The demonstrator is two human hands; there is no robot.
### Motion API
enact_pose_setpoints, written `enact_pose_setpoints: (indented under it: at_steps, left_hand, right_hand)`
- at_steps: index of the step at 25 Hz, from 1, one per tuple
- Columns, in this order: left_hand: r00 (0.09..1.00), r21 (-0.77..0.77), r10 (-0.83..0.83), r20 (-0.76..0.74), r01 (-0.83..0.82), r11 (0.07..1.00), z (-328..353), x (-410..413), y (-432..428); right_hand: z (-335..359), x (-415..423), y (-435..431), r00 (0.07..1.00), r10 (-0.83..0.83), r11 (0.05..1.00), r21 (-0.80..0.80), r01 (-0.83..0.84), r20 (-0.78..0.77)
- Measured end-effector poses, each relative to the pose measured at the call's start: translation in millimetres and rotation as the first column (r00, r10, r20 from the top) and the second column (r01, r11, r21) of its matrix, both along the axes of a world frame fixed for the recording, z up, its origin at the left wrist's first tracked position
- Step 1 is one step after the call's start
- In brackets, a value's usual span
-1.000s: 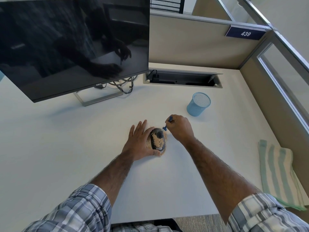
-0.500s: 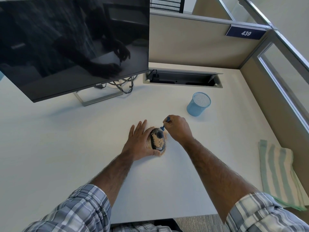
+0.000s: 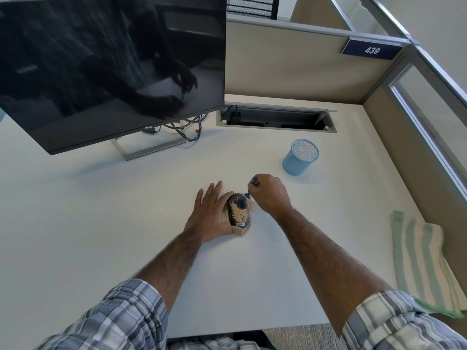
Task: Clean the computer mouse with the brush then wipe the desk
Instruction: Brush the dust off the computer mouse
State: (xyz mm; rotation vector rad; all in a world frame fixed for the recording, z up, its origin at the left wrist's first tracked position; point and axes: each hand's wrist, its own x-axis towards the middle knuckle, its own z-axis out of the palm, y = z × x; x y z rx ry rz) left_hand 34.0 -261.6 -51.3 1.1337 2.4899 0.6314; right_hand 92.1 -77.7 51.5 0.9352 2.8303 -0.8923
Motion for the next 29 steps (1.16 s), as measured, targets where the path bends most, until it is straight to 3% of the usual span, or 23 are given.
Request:
enact_pose_setpoints:
  at_steps: [14,29]
  left_hand:
    - [1.0,-0.002,-0.001,0.003,0.002,1.0,-1,0,0]
    - [1.0,-0.002,0.01,-0.008,-0.01,1.0,-2,0,2]
  right_hand:
    - [-2,12,-4,0.988,-0.128,0.992,-0.025,0.127,-0.089]
    - [-6,14,-3,0.981,-0.067,0.988,-0.15,0.04,-0.18]
